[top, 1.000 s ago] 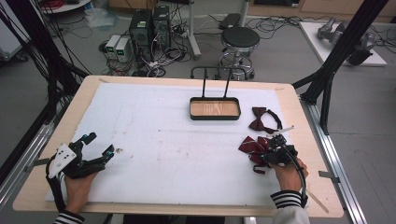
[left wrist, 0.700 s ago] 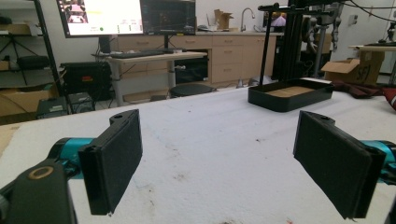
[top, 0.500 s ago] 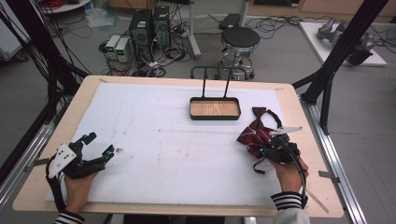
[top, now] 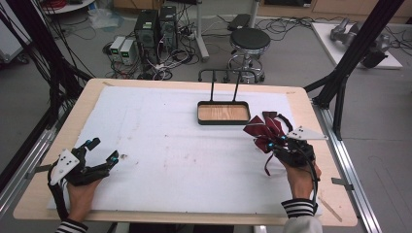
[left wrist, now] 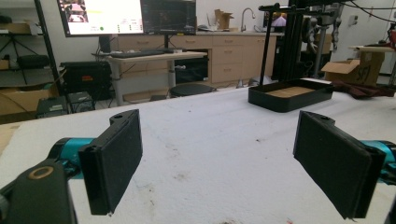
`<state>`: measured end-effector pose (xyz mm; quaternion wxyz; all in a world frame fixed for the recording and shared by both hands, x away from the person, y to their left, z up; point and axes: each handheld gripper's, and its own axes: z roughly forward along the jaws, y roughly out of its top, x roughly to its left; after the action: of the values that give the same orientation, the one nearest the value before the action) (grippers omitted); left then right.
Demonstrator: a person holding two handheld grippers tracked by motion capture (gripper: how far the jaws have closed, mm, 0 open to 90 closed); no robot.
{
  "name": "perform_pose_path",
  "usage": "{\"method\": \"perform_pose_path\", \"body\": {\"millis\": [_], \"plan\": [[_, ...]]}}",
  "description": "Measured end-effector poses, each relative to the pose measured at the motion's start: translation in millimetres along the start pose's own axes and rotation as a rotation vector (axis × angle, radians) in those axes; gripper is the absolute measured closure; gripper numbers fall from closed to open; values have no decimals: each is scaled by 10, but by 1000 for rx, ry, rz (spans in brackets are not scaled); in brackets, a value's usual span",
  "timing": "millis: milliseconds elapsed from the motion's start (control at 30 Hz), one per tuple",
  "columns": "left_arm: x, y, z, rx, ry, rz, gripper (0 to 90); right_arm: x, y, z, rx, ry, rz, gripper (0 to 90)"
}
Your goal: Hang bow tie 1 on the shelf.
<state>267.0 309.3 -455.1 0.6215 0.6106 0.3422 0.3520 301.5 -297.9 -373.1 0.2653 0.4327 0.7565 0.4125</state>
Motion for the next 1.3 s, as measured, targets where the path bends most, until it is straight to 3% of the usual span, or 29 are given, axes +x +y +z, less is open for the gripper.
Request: {"method": "perform_pose_path", "body": {"millis": [200, 433, 467, 667, 767, 833, 900, 1100, 1300], "plan": [[2, 0, 1, 0, 1, -1, 162, 55, 113, -51, -92, -41, -48, 699], [3, 1, -1, 1, 0, -1, 161, 106, 223, -53, -170, -68, -41, 699], [4, 1, -1, 2, -1, -1, 161, 117, 260, -53, -201, -66, -43, 699], [5, 1, -2, 2, 0, -1, 161, 116, 370, -32, -249, -66, -37, 699], [5, 1, -2, 2, -1, -1, 162, 99, 433, -15, -284, -67, -29, 698], [6, 1, -1, 2, 0, -1, 161, 68, 487, 11, -317, -69, 1, 699], [6, 1, -1, 2, 0, -2, 162, 46, 519, 40, -321, -69, 27, 699], [2, 1, 2, 4, -1, -4, 162, -20, 638, 116, -345, -80, 33, 698], [3, 1, 0, 2, -2, -1, 162, -46, 780, 198, -336, -81, 27, 698]]}}
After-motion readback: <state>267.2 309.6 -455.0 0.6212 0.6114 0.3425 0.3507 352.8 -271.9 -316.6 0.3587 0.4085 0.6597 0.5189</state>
